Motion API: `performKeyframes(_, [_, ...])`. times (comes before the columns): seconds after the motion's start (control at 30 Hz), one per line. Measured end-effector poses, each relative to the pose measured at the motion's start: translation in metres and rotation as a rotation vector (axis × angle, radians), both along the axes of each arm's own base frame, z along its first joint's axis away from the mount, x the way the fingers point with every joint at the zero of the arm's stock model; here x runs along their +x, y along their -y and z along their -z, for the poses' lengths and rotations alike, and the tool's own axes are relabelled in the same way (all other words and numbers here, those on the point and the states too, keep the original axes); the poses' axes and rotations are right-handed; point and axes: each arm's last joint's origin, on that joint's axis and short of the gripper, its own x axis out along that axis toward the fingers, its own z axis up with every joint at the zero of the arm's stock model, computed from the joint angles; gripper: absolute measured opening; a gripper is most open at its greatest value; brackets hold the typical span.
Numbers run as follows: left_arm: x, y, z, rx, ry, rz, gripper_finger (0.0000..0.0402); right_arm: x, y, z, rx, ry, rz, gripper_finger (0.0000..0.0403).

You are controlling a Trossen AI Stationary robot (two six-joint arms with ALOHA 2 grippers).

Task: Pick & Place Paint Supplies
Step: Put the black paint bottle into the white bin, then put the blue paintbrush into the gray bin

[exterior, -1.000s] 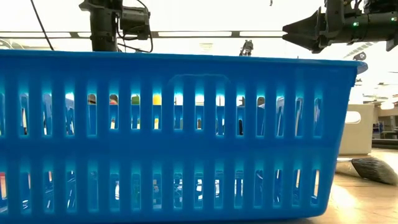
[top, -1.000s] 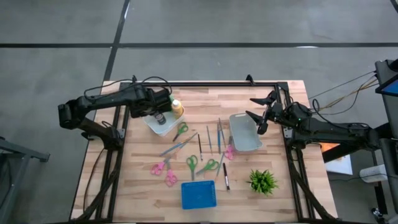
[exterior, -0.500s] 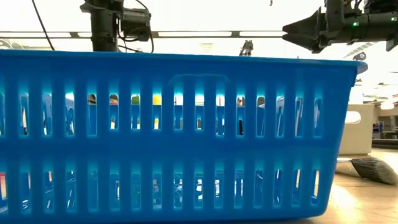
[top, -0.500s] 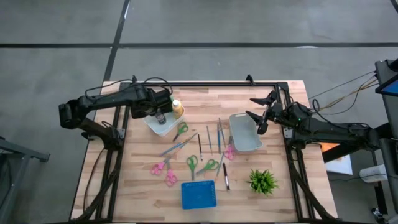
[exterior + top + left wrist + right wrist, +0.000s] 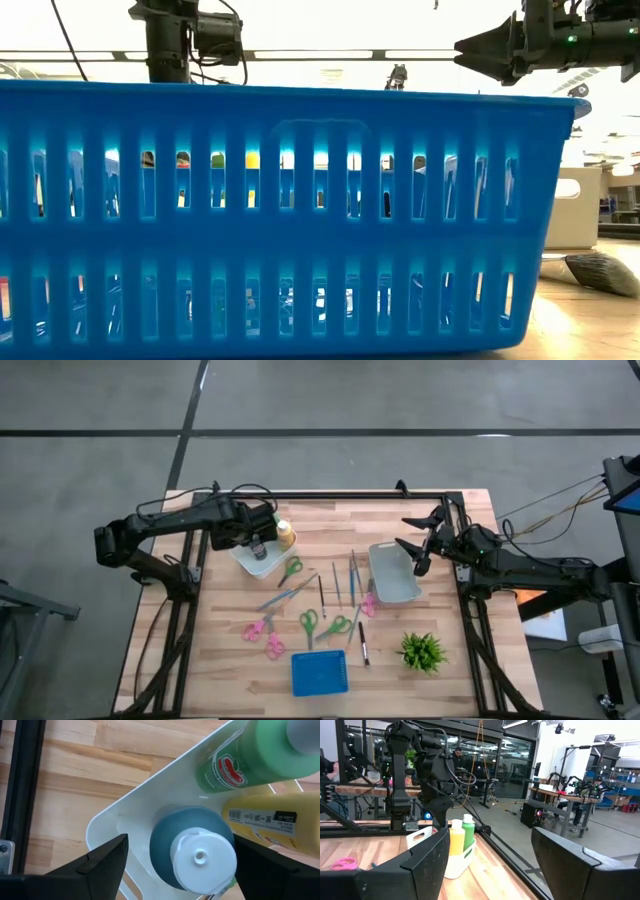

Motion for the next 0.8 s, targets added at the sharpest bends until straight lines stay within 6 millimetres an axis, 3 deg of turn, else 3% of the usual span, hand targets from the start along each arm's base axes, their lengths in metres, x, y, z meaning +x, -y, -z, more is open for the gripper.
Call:
performKeyframes(0.53, [0.008, -0.002, -0.049, 0.037, 0.068, 0.114, 0.0328, 0.000, 0.000, 0.000, 0.002, 0.000, 0.000, 0.0278])
performKeyframes(0.8, [0.016, 0.015, -0.059, 0.033, 0.095, 0.259, 0.0328, 0.000, 0.000, 0.000, 0.000, 0.000, 0.000, 0.0278])
